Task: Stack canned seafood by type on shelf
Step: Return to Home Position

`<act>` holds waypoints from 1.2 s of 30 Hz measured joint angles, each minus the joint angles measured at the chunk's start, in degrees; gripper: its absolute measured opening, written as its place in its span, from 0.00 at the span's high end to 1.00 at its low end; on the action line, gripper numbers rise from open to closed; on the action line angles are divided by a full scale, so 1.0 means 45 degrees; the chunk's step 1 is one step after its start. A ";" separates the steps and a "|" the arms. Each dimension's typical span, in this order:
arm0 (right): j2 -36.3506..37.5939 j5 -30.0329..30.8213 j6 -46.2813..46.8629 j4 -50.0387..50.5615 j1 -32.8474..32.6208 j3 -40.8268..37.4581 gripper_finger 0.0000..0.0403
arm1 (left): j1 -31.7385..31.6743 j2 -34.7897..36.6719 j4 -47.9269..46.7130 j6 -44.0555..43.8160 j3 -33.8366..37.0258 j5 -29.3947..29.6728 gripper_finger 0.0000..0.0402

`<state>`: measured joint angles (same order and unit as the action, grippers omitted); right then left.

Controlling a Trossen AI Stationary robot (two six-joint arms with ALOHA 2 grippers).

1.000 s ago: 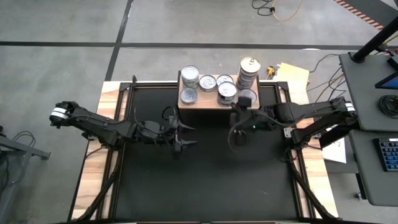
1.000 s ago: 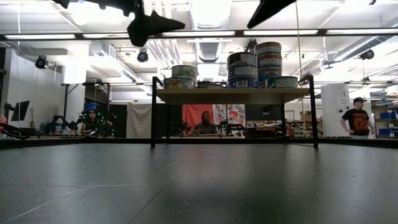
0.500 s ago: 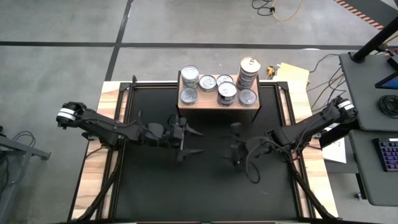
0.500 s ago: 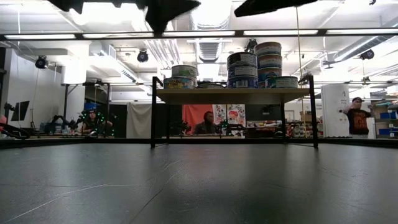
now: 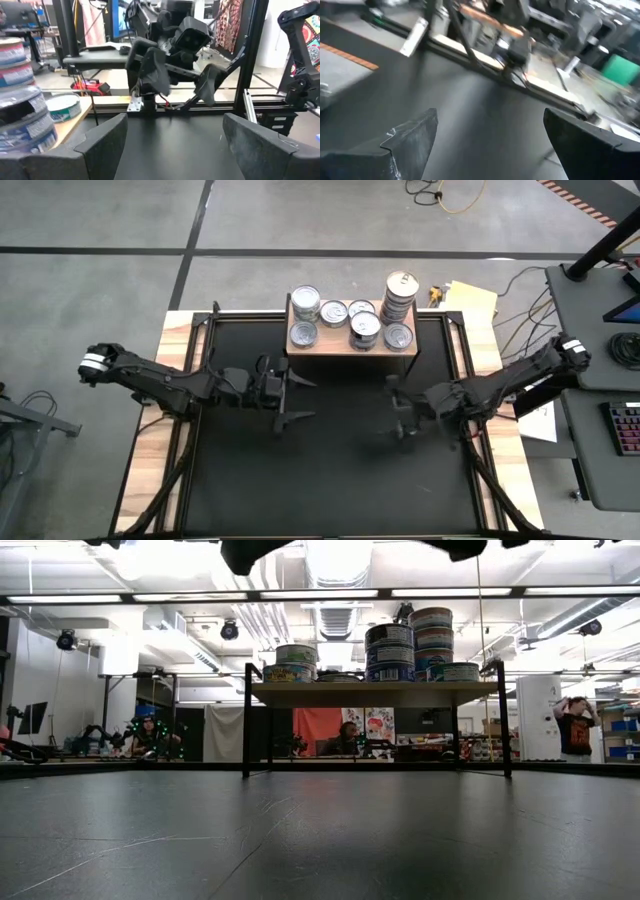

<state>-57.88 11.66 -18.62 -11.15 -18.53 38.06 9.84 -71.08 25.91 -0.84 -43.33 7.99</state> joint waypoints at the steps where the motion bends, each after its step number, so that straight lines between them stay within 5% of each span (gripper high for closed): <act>1: 0.0306 -0.0512 -0.0005 -0.0001 0.0117 -0.0123 0.12 | -0.0054 0.0067 -0.0027 0.0123 0.0000 0.0000 0.22; 11: 0.2832 -0.0979 0.0040 -0.0045 0.1447 -0.1689 0.12 | -0.1138 0.1276 -0.0307 0.0221 0.1230 -0.0005 0.22; 28: 0.6585 -0.0926 0.0575 0.0168 0.1657 -0.4199 0.12 | -0.1140 0.9138 -0.0778 -0.0355 0.5531 -0.0010 0.22; 36: 0.8324 -0.0918 0.0765 0.0155 0.1662 -0.5227 0.12 | -0.1140 1.1469 -0.1485 -0.0008 0.6613 0.0057 0.22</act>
<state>-20.42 7.53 -15.18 -10.46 -11.05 14.54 4.71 -19.47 19.22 -0.88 -13.57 8.24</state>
